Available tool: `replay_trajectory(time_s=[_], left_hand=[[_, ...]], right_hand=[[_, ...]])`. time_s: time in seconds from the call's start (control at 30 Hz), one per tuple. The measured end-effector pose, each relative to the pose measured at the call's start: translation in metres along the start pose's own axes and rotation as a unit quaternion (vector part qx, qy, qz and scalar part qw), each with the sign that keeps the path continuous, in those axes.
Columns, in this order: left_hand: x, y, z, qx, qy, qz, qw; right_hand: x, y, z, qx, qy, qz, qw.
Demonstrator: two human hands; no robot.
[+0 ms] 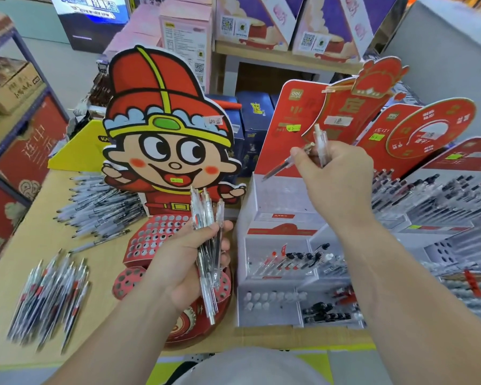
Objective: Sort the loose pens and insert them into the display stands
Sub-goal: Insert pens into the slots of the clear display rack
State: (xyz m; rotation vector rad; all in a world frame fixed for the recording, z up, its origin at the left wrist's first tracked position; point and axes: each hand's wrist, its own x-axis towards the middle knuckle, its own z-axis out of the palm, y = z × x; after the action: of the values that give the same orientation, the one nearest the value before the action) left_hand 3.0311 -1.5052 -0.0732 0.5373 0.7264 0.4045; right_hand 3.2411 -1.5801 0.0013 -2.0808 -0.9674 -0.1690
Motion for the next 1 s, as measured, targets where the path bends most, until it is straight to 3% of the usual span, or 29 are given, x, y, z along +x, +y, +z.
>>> replay_trajectory(time_s=[0.27, 0.4, 1.0], left_hand=[[0.000, -0.001, -0.004, 0.003, -0.011, -0.008, 1.000], [-0.001, -0.002, -0.006, -0.002, -0.002, -0.006, 1.000], [-0.009, -0.001, -0.002, -0.002, 0.020, -0.007, 1.000]], right_hand=[[-0.001, -0.007, 0.026, -0.008, -0.050, 0.028, 0.998], [-0.002, -0.004, 0.038, 0.031, -0.037, 0.046, 0.998], [-0.005, -0.007, 0.043, -0.006, -0.033, 0.059, 0.998]])
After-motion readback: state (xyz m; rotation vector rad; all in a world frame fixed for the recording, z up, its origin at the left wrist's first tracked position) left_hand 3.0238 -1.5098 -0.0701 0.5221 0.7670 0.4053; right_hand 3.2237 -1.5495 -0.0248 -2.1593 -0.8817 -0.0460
